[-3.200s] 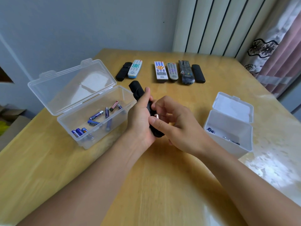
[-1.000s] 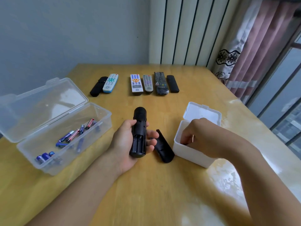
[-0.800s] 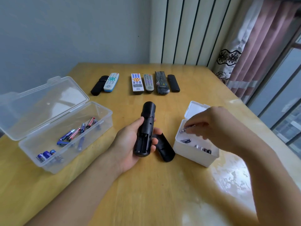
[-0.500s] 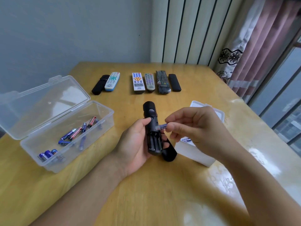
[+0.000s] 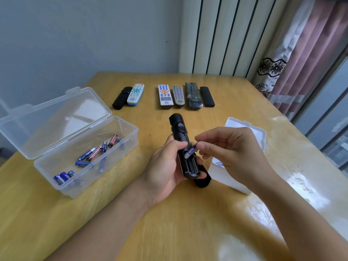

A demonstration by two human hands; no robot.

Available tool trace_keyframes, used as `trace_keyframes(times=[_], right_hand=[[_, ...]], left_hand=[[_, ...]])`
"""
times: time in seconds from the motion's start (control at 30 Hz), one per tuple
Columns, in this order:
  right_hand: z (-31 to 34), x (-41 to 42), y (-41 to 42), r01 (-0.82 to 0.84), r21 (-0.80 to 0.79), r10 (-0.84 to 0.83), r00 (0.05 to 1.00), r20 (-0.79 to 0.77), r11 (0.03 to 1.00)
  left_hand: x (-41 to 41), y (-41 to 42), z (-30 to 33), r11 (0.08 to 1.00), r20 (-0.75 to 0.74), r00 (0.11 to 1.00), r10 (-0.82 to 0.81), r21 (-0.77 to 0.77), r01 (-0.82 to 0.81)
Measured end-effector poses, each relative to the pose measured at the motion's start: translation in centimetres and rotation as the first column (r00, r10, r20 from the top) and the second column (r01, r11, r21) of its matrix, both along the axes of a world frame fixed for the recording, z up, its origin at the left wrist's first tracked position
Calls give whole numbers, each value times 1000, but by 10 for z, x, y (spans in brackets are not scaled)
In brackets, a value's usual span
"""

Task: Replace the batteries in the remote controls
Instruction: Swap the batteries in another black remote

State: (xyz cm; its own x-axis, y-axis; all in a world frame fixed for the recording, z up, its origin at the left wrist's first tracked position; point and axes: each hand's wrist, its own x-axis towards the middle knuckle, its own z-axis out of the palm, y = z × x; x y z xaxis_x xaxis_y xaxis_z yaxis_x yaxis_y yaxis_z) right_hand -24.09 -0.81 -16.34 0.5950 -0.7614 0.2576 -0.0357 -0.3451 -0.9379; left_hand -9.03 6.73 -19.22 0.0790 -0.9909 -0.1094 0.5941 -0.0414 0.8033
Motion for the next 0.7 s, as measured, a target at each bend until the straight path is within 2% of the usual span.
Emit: trace_keyframes(times=[0.17,0.33,0.43,0.5,0.57,0.63,0.7], right_hand=[[1,-1,-3,28,118,-36,997,65,993],[-2,-4,-8,-34,324,15,998,59,945],[-2,-4,-9,-65,396,13,991,131,916],[-1,-4,-9,10,310,-60,986,154,951],[0,-4,-8,86,191,-106,989,101,978],[0,-4,-4,60,105,-61,998,5,993],[0,-3,-1,-2,29,4,996,-86,1000]], left_hand=[[1,-1,1,1000,-23,1000,4,8,-4],[3,0,1,998,-41,998,-42,35,44],[3,1,1,998,-42,997,-63,-1,63],[3,1,0,998,14,1000,-25,-49,25],[3,0,-2,994,100,992,77,-90,-68],[4,-1,-4,982,180,969,170,-117,-150],[5,-1,-6,979,289,938,190,-132,-158]])
